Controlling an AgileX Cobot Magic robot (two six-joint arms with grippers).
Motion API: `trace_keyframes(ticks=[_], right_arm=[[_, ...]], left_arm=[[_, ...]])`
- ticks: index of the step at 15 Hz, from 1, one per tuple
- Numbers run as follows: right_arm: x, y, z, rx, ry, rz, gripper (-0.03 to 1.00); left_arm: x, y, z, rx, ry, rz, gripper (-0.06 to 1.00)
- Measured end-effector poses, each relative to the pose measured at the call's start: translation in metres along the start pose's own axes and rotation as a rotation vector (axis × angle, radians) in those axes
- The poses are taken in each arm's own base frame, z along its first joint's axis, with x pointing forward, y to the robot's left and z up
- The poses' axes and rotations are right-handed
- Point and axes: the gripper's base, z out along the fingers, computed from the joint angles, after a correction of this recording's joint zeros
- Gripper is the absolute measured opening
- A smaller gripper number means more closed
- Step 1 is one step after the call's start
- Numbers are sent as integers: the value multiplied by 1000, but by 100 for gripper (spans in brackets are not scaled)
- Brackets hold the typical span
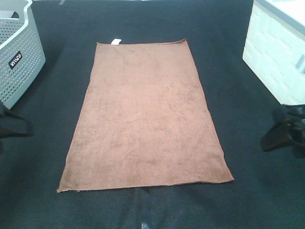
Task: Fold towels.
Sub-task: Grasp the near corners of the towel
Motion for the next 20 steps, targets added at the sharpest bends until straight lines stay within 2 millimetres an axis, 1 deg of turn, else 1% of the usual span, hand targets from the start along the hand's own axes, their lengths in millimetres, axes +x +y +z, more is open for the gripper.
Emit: trace_keyframes(ticks=[1,2,3,4,9,12,14,16,17,20], right_arm=[[-5,-2,9,-8,5,13,64],[-10,-5,21,-25,21,27,64],[-12,-5,28,-44,27,24,64],[-12,-5,28,-44,27,24,64],[-20,-6,65,-183,79,13,64],[-23,-6,79,-230,77,25,66],[-25,-9,90,-246,73,43,70],[-27,-12,101,-253,67,48,71],[-30,-10,110,-265,74,30,72],[-39,15,131,-296,120,-52,71]], left_arm=[[0,5,13,9,33,6,74],[0,11,29,25,71,9,74],[1,15,39,34,92,1,74],[1,15,39,34,92,1,74],[14,37,81,46,206,-57,74],[27,35,98,50,277,-37,71],[24,30,106,77,286,-43,71],[18,29,115,102,290,-50,71],[15,28,119,113,290,-50,71],[14,24,129,140,309,-58,70]])
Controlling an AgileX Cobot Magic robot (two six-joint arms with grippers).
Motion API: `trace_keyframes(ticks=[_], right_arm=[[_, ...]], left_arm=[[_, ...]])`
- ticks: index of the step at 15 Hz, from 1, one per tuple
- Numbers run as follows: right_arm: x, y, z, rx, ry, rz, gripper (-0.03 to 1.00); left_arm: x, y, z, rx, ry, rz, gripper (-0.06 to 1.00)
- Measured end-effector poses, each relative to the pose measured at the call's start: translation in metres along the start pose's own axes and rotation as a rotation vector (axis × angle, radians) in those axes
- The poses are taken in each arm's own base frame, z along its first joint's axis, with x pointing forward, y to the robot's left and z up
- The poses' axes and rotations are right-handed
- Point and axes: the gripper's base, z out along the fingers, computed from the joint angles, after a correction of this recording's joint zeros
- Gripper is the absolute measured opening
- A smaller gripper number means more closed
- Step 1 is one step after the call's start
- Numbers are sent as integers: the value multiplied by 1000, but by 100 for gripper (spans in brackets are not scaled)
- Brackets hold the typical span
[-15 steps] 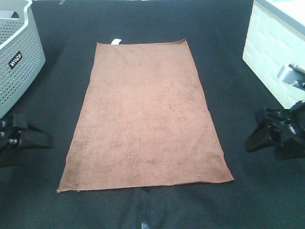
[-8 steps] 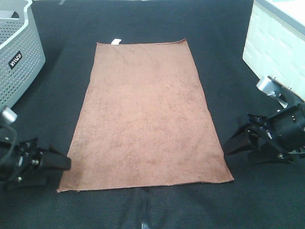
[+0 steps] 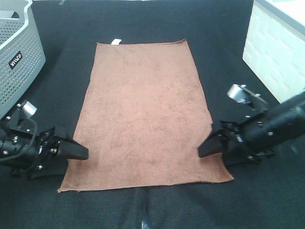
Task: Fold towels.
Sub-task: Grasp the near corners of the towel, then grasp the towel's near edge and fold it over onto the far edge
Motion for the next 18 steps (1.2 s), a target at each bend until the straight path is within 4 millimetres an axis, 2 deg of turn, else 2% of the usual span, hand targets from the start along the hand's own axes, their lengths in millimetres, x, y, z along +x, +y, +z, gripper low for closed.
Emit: trace_keyframes(ticks=[2,4,5,6,7,8,12,15,17,18], right_arm=[[-2,4,6,-7,10,9,69],[-5,4,11,-6,11,39,57],[-6,3,12,2,8,41,46],[-6,0,13,22,5,48,27],[-6,-1,14,29,4,72,14],[-6,-3,15,36,4,100,3],[-6,-2,15,34,5,146,0],[2,9,-1,25,-4,137,0],[13,14,-11,29,-10,136,0],[28,16,-15,34,2,141,0]], left_arm=[[-1,-3,5,7,10,11,68],[-3,-10,17,2,31,54,52],[-5,-10,19,-15,34,69,39],[-6,-8,20,-40,38,87,20],[-5,-6,20,-56,41,93,5],[-6,-6,20,-57,43,100,1],[-6,-7,19,-59,45,115,0],[-7,-19,4,-71,46,197,0],[-4,-25,-5,-80,56,221,0],[6,-24,-10,-93,79,221,0]])
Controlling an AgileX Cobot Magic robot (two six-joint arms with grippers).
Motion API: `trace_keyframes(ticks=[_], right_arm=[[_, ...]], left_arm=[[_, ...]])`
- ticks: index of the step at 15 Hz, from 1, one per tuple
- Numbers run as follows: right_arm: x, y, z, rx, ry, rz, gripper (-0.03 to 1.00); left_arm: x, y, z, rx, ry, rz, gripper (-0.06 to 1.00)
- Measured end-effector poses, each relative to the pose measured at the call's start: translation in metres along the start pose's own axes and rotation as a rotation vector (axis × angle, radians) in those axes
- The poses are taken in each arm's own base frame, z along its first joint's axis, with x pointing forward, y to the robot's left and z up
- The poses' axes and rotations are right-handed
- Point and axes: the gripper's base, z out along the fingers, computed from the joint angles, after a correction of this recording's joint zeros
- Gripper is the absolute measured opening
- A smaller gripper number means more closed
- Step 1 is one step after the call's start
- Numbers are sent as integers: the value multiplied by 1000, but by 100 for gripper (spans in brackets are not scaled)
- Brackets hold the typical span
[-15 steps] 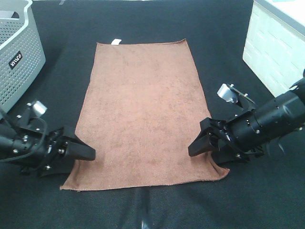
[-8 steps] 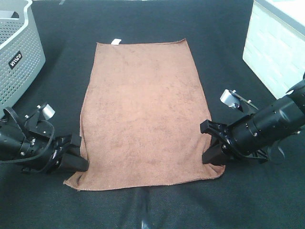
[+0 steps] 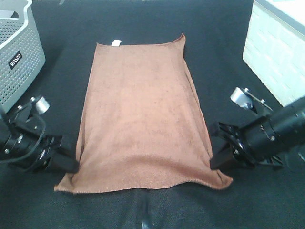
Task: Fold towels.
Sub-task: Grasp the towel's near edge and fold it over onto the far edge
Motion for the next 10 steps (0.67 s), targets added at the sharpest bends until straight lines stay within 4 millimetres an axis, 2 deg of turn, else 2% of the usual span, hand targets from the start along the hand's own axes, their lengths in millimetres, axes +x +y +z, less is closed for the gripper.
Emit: trace_keyframes(ticks=[5,10], right_arm=[[43,-5,-9,11,42,21,0],[58,-8,-9,12,76,35,0]], left_arm=[[40,-6,-22,-16,33,26,0],[49,-8,-31,-37,48,38,0]])
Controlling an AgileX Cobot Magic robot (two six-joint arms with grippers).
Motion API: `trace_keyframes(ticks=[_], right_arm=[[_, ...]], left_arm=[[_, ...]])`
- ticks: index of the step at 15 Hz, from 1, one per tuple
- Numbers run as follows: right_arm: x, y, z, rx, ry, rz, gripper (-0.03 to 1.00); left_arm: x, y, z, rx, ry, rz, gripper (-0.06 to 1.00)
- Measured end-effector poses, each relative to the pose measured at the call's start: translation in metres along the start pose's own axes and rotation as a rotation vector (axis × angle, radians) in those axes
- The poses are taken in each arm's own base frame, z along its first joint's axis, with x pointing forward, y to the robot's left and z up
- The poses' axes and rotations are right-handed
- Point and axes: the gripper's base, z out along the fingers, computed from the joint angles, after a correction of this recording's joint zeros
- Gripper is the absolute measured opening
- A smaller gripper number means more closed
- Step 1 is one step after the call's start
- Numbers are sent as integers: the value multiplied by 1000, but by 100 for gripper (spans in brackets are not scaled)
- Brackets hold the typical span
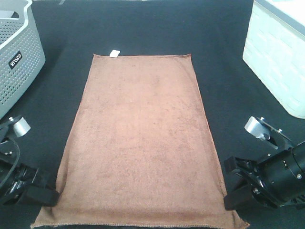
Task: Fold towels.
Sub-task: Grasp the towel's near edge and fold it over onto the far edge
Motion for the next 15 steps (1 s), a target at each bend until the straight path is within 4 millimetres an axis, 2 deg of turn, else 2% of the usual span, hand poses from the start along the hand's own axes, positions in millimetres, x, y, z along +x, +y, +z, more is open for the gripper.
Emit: trace_keyframes(ticks=[2,6,8,10,13,14,15], right_arm=[[-6,3,-2,0,-19,-17,0],[-66,32,-31,6,-174,-150,0],[-105,51,-52,24,-248,-209,0],[-140,64,-60,47,-251,-250,0],[-195,76,-63,70,-269,-278,0],[-223,80,-61,84,-281,-284,0],[-240,83,-62,95,-297,-295,0]], left_arm=[[-3,1,-1,-12,-34,-31,0],[-43,-7,-12,-20,-167,-1,0],[-73,-13,-19,-23,-245,6,0],[-106,-17,-20,-12,-296,6,0],[-164,-20,-17,-13,-371,36,0],[-196,-21,-16,-22,-423,62,0],[-215,-22,-14,-27,-450,79,0]])
